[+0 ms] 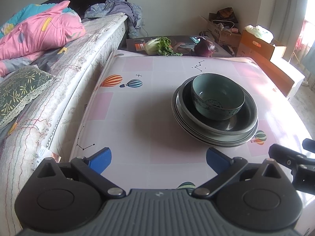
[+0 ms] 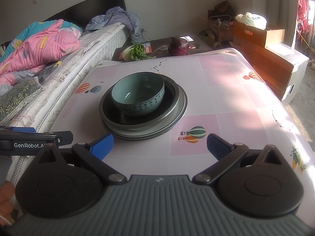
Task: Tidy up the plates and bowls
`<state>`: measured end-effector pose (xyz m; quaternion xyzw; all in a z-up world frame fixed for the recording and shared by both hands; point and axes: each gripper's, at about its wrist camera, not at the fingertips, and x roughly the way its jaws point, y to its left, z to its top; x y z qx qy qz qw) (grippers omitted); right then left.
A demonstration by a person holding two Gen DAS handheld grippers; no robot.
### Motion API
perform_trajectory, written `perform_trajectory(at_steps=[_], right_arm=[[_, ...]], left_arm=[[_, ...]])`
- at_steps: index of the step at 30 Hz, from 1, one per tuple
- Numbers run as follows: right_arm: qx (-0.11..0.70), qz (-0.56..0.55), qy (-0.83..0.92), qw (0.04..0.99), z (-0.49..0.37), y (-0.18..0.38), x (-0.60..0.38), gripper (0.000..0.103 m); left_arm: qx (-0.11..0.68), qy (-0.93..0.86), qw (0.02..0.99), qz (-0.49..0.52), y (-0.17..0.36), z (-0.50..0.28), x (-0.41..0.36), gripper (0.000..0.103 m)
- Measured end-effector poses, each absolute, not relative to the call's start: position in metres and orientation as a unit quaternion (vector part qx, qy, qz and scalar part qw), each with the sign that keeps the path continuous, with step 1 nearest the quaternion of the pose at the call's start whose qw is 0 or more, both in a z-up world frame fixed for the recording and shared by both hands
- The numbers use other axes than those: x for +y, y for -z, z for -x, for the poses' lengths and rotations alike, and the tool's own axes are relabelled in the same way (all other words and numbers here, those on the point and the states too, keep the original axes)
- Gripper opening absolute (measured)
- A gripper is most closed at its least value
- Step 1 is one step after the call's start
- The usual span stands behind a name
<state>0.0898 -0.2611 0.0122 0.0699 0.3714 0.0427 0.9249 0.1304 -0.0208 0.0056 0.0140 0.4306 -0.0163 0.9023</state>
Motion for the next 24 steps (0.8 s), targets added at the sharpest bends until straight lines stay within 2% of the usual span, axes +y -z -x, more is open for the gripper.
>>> perform_trajectory(at_steps=[24], right_arm=[[0.378, -0.069, -0.043, 0.922, -0.0935, -0.0097, -0.2577, 0.102]], left_arm=[[0.434, 0.014, 0.901, -0.011, -0.0054, -0.1329, -0.0187, 0.103]])
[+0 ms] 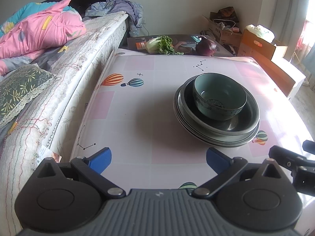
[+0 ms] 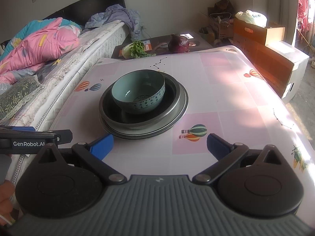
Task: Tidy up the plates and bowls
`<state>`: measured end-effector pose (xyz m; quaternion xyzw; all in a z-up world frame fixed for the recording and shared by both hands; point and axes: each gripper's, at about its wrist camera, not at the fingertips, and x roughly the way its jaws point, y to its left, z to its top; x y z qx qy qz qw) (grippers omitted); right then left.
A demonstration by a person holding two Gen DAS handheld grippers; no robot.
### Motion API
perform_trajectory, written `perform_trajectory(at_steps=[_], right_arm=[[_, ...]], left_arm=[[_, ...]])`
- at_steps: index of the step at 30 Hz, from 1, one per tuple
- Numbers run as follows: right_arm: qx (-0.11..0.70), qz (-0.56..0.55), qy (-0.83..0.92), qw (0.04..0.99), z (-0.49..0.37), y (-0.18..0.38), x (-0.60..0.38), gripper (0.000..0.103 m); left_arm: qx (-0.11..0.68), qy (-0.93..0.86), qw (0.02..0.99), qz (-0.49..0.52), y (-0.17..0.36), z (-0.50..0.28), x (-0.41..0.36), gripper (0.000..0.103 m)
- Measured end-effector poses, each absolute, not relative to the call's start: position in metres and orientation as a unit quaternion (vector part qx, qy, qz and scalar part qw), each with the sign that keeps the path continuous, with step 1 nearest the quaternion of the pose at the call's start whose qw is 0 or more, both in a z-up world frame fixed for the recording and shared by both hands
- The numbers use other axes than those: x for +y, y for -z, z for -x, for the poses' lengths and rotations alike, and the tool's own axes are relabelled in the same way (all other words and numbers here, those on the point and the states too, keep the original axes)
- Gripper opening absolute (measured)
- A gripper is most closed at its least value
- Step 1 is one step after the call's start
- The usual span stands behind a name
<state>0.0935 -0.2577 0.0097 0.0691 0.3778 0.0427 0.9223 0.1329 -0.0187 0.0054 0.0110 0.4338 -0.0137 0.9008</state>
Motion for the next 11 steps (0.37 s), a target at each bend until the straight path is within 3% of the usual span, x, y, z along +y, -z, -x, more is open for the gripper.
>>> perform_trajectory(at_steps=[11], right_arm=[[0.378, -0.068, -0.043, 0.922, -0.0921, -0.0101, -0.2562, 0.102]], left_arm=[[0.434, 0.014, 0.901, -0.011, -0.0053, -0.1331, -0.0187, 0.103]])
